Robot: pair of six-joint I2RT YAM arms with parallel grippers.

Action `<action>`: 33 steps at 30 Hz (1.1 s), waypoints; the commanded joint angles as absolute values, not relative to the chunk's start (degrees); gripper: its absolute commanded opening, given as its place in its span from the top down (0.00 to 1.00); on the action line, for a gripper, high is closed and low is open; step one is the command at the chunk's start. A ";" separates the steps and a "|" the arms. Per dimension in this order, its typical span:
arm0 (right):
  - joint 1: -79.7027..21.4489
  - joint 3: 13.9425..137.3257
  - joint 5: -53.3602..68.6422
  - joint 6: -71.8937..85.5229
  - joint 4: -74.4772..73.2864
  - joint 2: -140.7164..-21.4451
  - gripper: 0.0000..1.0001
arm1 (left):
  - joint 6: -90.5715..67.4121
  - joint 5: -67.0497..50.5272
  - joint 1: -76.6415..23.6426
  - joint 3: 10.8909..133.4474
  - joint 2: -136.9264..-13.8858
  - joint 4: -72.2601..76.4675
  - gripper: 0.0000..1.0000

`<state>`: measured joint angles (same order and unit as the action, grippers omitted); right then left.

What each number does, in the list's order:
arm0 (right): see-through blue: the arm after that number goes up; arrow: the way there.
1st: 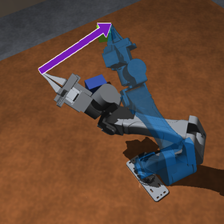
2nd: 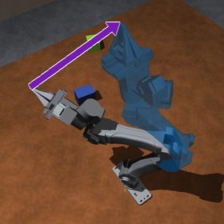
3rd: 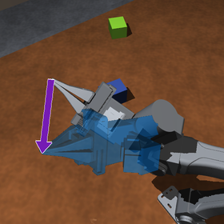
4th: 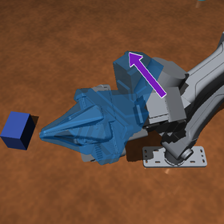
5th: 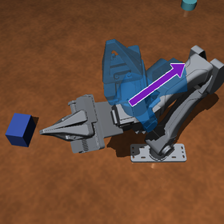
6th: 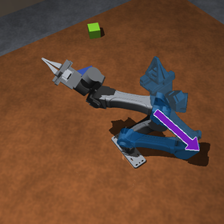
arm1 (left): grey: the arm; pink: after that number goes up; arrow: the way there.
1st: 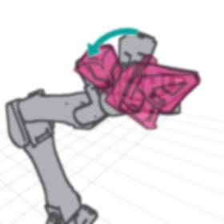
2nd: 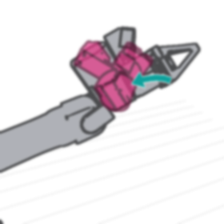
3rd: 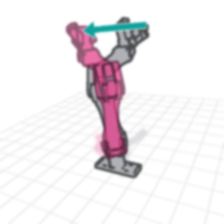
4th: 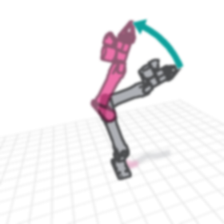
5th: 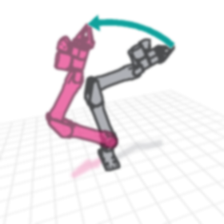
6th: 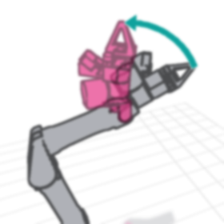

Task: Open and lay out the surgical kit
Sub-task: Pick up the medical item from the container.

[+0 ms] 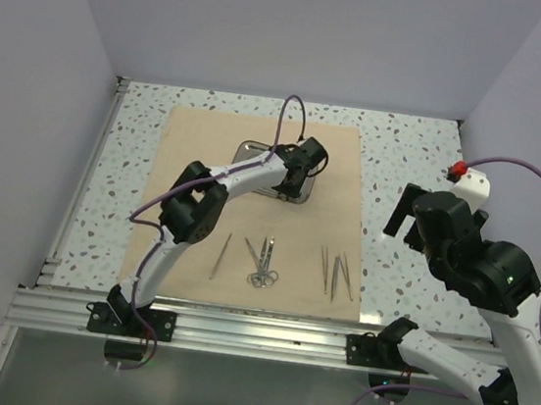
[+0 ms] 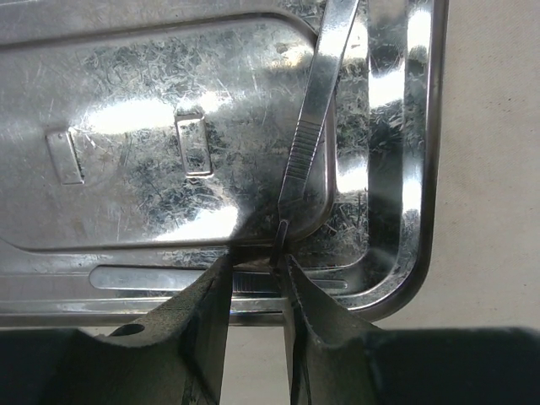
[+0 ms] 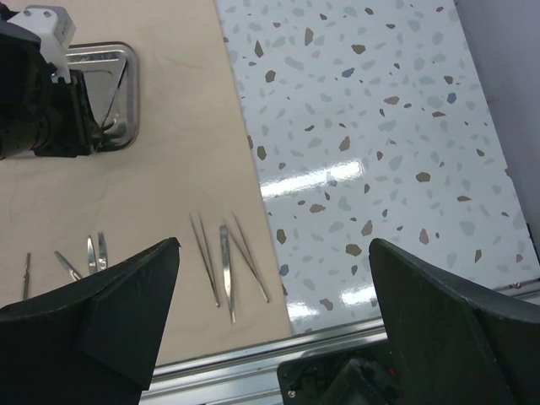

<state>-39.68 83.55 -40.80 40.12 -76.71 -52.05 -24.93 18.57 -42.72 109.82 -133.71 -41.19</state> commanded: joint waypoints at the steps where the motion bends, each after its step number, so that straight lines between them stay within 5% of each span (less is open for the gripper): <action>1: -39.64 83.93 -40.96 42.19 -76.99 -51.94 0.02 | -24.09 16.00 -42.54 108.98 -138.77 -43.95 0.67; 13: -39.64 84.11 -41.31 43.24 -77.08 -52.91 0.02 | -22.76 14.50 -42.36 116.02 -143.00 -45.35 0.67; 21: -39.64 83.94 -41.66 43.07 -76.38 -53.52 0.02 | -23.20 13.45 -42.10 113.20 -143.96 -44.30 0.81; 26: -39.55 84.20 -41.84 42.80 -76.20 -54.05 0.02 | -23.12 12.66 -41.66 113.73 -145.11 -44.47 1.00; 33: -39.55 84.37 -42.19 42.72 -76.11 -54.05 0.02 | -22.59 10.55 -41.13 113.64 -143.53 -43.33 1.00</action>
